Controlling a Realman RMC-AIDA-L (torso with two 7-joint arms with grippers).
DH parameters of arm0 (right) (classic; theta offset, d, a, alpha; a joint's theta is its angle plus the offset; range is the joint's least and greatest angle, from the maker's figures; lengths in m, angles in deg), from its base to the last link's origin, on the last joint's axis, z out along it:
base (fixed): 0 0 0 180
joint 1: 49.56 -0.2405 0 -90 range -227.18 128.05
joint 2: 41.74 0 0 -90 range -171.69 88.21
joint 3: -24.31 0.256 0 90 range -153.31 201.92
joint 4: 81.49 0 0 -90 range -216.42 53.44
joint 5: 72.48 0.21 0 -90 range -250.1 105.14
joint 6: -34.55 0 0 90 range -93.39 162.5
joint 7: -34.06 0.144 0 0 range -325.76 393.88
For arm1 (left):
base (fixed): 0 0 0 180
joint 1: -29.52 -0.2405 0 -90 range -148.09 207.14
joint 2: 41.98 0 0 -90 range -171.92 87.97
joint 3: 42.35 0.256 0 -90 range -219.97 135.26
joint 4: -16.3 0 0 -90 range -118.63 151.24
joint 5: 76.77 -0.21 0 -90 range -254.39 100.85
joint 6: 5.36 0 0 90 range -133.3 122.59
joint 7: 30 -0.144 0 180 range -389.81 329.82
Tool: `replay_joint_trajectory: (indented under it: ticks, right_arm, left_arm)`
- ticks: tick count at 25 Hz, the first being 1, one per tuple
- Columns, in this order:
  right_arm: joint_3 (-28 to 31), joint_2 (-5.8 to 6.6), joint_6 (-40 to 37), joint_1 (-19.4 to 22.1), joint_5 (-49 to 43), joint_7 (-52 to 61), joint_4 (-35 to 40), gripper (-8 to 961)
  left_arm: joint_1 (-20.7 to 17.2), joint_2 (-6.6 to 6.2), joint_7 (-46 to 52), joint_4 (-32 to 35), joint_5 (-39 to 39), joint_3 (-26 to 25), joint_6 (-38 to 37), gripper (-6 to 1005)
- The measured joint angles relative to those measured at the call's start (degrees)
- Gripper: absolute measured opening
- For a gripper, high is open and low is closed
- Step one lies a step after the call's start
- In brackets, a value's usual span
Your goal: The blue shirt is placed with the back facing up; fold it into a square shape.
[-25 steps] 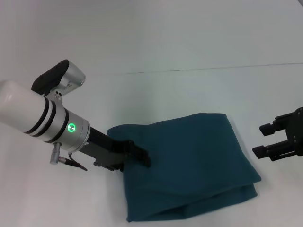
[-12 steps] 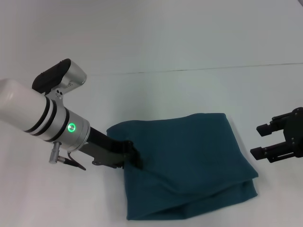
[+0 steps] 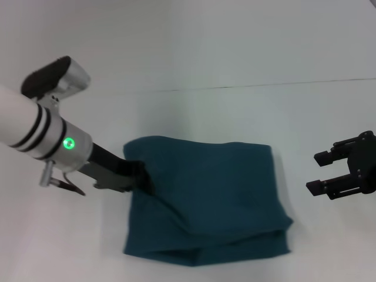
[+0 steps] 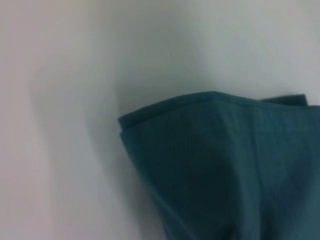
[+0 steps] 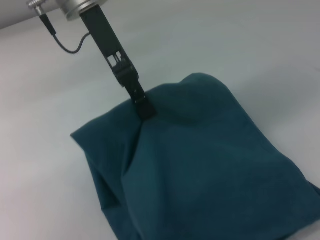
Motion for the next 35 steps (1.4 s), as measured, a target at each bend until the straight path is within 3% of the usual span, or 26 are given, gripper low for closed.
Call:
replay_joint_trajectory:
  ticks: [7,15,27,32,35]
  right_arm:
    - [0.1,-0.22,0.1,-0.3,0.2,0.2,0.0,736]
    - [0.1,-0.74,0.1,-0.4,0.2,0.2,0.1,736]
    - [0.0,-1.48,0.2,-0.8,0.2,0.5,0.0,735]
    - [0.1,-1.57,0.0,-0.9,0.2,1.7,0.2,735]
    - [0.1,-1.56,-0.6,-0.9,0.2,2.4,0.8,735]
  left_arm:
    - [-0.2,-1.71,0.0,1.4,-5.1,-3.0,0.0,183]
    - [-1.3,-2.48,-0.4,2.5,-10.1,-9.1,-1.8,182]
    - [-3.2,-2.77,-0.1,5.1,-11.3,-11.6,-4.5,181]
    - [-6.6,-2.36,-0.4,8.9,-10.7,-11.7,-3.8,184]
    - [-8.4,-2.32,-1.4,11.3,-10.4,-12.1,-4.7,279]
